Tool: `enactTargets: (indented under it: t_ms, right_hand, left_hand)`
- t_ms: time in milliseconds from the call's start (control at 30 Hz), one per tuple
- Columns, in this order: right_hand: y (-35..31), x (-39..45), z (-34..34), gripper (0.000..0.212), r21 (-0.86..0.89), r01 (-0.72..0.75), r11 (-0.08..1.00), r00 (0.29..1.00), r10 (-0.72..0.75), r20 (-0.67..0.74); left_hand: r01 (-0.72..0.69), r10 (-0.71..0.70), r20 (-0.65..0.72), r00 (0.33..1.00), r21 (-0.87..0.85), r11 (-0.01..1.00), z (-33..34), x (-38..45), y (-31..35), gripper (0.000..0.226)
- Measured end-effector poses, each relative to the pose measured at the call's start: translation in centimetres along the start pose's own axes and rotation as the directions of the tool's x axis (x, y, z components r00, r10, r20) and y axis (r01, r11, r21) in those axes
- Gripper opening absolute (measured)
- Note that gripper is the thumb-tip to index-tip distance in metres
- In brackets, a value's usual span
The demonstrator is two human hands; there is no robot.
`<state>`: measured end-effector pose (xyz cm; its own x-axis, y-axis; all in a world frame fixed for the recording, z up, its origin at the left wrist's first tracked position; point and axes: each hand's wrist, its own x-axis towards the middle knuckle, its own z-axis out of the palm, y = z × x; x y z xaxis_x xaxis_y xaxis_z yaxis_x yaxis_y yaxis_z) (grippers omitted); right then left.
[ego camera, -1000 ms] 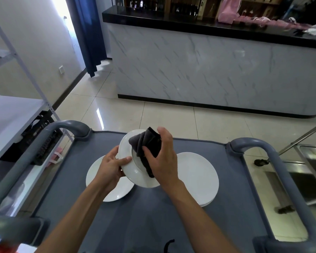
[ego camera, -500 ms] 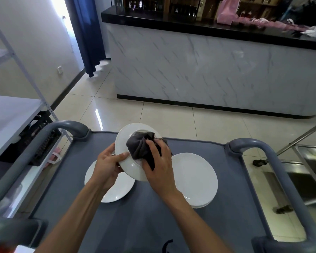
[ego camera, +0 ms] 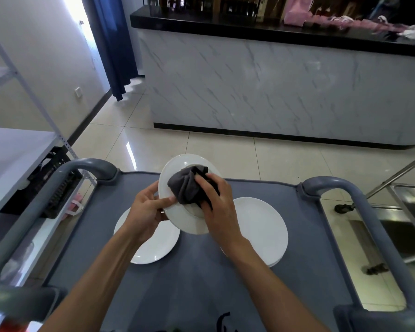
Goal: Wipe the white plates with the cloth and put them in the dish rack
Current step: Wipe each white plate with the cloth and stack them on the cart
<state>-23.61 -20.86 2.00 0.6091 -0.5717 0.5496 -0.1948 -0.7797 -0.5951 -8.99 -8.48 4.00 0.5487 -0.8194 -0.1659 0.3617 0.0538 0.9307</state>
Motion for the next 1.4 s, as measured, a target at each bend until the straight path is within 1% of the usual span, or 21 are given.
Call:
enactTargets:
  t_ms: [133,367,433,567,733,867,1000,1167,1300,1400]
  right_hand:
    - [-0.9,1.6,0.0,0.044,-0.004,0.040,0.999,0.998,-0.041,-0.040]
    - [-3.0,2.9,1.3,0.037,0.025,0.086,0.996,0.991,-0.083,-0.104]
    - [-3.5,3.7,1.7,0.038,0.022,0.098,0.995,0.990,-0.096,-0.102]
    - [-3.6,5.2,2.1,0.041,0.017,0.035,0.999,0.995,-0.033,-0.092]
    - [-2.4,6.3,1.8,0.038,0.021,-0.039,0.999,0.997,0.040,-0.069]
    - [-1.5,6.8,1.3,0.038,0.028,-0.097,0.995,0.993,0.099,-0.062]
    - [-0.7,6.7,0.9,0.039,0.042,-0.150,0.988,0.987,0.152,-0.042]
    - [-0.2,5.7,0.7,0.041,0.044,-0.192,0.980,0.980,0.194,-0.046]
    - [0.2,4.2,0.7,0.042,0.088,-0.235,0.968,0.970,0.239,-0.038]
    - [-0.1,2.9,0.8,0.042,0.135,-0.251,0.958,0.964,0.260,-0.053]
  left_hand:
    - [-0.023,0.023,-0.007,1.000,-0.003,1.000,0.1,0.3,0.4,0.053]
    - [-0.052,0.054,-0.030,0.998,0.057,0.997,-0.4,0.5,0.1,0.042]
    - [-0.051,0.052,-0.023,0.998,0.043,0.998,-0.4,0.2,-0.2,0.042]
    - [-0.054,0.054,0.019,0.998,0.008,0.998,-0.7,-0.5,-0.1,0.050]
    - [-0.045,0.045,-0.005,0.999,-0.010,0.999,-2.0,-0.9,0.2,0.052]
    - [-0.054,0.052,-0.020,0.998,-0.074,0.996,-3.0,-1.2,0.3,0.053]
    - [-0.054,0.048,-0.052,0.998,-0.140,0.989,-3.6,-1.1,0.3,0.044]
    - [-0.070,0.045,-0.114,0.992,-0.219,0.973,-3.5,-1.1,0.6,0.047]
    - [-0.105,0.068,-0.156,0.985,-0.244,0.964,-3.5,-0.8,1.1,0.048]
    - [-0.127,0.078,-0.183,0.980,-0.276,0.953,-3.4,-0.6,1.2,0.040]
